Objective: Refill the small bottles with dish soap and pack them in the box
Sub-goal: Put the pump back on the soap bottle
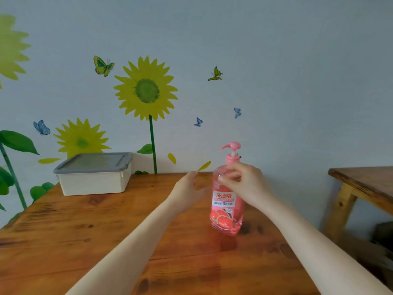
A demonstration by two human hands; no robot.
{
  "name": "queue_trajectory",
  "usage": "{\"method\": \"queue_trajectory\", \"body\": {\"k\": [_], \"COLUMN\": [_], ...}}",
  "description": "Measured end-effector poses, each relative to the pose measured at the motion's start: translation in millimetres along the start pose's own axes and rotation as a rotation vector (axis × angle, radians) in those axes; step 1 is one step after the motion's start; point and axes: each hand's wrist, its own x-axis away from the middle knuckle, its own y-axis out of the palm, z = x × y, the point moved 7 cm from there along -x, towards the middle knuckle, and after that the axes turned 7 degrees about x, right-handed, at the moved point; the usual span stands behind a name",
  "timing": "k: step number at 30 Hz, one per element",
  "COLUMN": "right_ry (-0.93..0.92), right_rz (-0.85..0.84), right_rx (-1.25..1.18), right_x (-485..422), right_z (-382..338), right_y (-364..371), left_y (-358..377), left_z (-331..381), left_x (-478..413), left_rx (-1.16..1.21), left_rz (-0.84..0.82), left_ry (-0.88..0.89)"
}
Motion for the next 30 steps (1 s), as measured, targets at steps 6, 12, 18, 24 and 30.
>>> {"method": "queue_trajectory", "body": {"k": [6, 12, 18, 24, 30], "right_ry": [0.105, 0.216, 0.316, 0.303, 0.202], "right_rz": [0.142, 0.135, 0.006, -0.004, 0.031], "right_rx": [0.018, 0.003, -0.045, -0.015, -0.106], "right_x": [20, 39, 48, 42, 19], "right_z": [55, 83, 95, 89, 59], "right_y": [2, 28, 58, 64, 44], "left_y": [44, 72, 83, 76, 44], "left_z": [-24, -43, -52, -50, -26], "left_x": [-12, -16, -16, -16, -19], "left_rx": [0.025, 0.135, 0.242, 0.224, 0.213], "left_rz": [-0.07, -0.176, -0.179, -0.091, 0.02], "left_ry": [-0.057, -0.095, -0.062, -0.054, 0.037]}}
